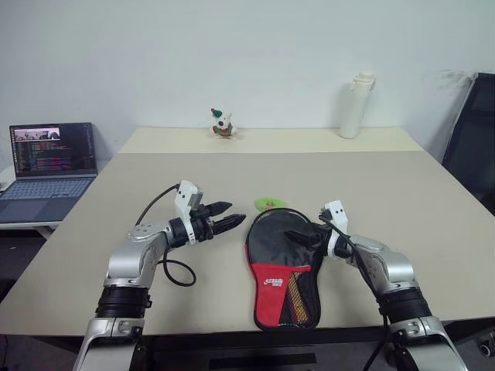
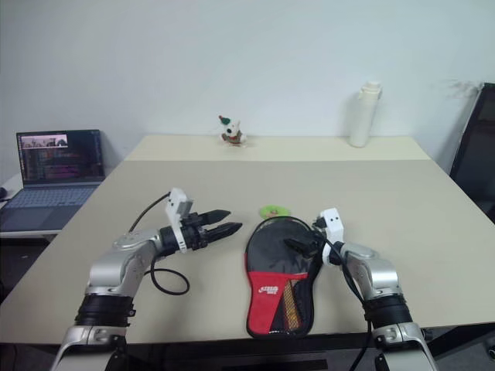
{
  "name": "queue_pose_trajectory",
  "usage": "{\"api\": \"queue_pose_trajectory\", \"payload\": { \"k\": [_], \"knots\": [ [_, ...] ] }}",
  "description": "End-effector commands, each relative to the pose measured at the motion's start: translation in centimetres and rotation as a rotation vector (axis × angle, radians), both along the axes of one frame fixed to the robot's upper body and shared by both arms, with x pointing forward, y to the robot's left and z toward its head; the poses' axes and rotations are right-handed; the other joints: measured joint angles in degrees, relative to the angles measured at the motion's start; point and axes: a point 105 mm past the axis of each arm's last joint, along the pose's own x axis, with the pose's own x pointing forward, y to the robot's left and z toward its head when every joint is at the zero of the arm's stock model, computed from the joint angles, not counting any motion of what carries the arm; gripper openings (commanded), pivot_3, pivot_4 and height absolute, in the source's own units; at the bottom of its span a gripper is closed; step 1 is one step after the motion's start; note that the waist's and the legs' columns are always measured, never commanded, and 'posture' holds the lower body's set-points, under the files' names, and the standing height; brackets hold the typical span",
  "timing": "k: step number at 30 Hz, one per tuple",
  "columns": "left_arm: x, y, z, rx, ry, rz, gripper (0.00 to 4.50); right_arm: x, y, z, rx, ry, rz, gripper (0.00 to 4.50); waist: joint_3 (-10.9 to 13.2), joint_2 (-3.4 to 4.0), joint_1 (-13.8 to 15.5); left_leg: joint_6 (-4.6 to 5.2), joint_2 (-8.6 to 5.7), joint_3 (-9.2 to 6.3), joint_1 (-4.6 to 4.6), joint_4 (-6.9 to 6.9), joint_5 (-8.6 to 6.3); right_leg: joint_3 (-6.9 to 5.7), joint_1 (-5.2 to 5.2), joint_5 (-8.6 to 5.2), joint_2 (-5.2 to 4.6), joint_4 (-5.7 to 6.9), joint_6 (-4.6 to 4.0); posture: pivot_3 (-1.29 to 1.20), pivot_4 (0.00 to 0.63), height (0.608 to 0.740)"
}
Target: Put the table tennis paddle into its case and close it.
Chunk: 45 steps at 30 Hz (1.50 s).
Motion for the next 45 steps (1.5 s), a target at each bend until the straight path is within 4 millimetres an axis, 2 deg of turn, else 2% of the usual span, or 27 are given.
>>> {"api": "queue_pose_trajectory", "payload": {
  "k": [1,7,10,15,20,26,30,34,40,45],
  "knots": [
    [-0.6,-1.5,0.3,0.055,-0.052,-0.068,3.48,-0.2,-1.0,3.3,-0.037,-0.119,0.033,4.50,0.0,0.02,0.2,0.00,-0.02,0.00,-0.01,0.00,0.00,0.00,0.00,0.00,-0.02,0.00,0.00,0.00,0.150,0.740],
    [-0.6,-3.7,-2.0,0.127,-0.040,-0.122,3.48,-2.1,-3.4,6.7,-0.084,-0.176,0.091,4.50,0.1,0.09,0.5,0.00,-0.10,0.00,-0.06,0.01,0.00,-0.02,0.01,0.00,-0.10,-0.10,0.01,0.00,0.150,0.740],
    [-0.4,-4.8,-2.9,0.140,-0.031,-0.146,3.48,-2.4,-4.3,8.5,-0.082,-0.202,0.080,4.50,0.1,0.09,0.5,0.00,-0.08,-0.02,-0.03,0.01,0.00,-0.03,0.03,0.00,-0.08,-0.07,0.01,0.00,0.150,0.740],
    [0.0,-6.6,-3.4,0.134,-0.037,-0.181,3.48,-2.5,-5.0,9.5,-0.088,-0.214,0.060,4.50,0.1,0.09,0.4,0.01,-0.08,0.01,-0.03,0.03,0.00,-0.01,0.03,-0.01,-0.06,-0.07,0.01,0.00,0.150,0.740],
    [0.5,-7.4,-5.0,0.174,-0.004,-0.191,3.48,-2.2,-3.8,9.5,-0.084,-0.210,0.077,4.50,0.1,0.09,0.4,0.01,-0.09,0.03,-0.04,0.02,0.00,0.00,0.02,-0.01,-0.05,-0.08,0.01,0.00,0.150,0.740],
    [0.3,-7.4,-7.7,0.269,0.038,-0.208,3.48,-0.4,-2.5,9.8,-0.094,-0.207,0.049,4.50,0.0,0.11,0.4,0.01,-0.09,0.02,0.01,0.03,0.00,-0.01,0.07,0.00,-0.05,-0.05,0.01,0.00,0.150,0.740],
    [-0.2,-7.5,-8.8,0.290,0.045,-0.222,3.48,1.3,0.2,11.1,-0.004,-0.185,0.067,4.50,0.0,0.16,0.3,0.01,-0.09,0.03,0.05,0.05,0.00,0.01,0.11,0.00,-0.06,-0.04,0.01,0.00,0.150,0.740],
    [-0.4,-7.8,-8.8,0.276,0.046,-0.222,3.48,3.4,2.5,10.5,-0.013,-0.158,0.061,4.50,0.0,0.21,0.3,0.02,-0.07,0.00,0.12,0.06,0.01,-0.02,0.15,0.00,-0.05,0.00,0.01,0.00,0.150,0.740],
    [-0.7,-8.1,-8.9,0.267,0.044,-0.223,3.48,7.1,3.4,7.7,-0.099,-0.089,-0.065,4.50,0.0,0.21,0.3,0.02,-0.10,0.01,0.10,0.04,0.01,-0.04,0.20,0.01,-0.11,-0.08,0.00,0.00,0.150,0.740],
    [-1.0,-8.1,-9.0,0.266,0.046,-0.220,3.48,8.2,4.1,5.8,-0.175,-0.079,-0.127,4.50,0.0,0.21,0.3,0.02,-0.09,0.00,0.10,0.00,0.01,-0.03,0.18,0.01,-0.12,-0.07,-0.01,0.00,0.150,0.740]
  ]
}}
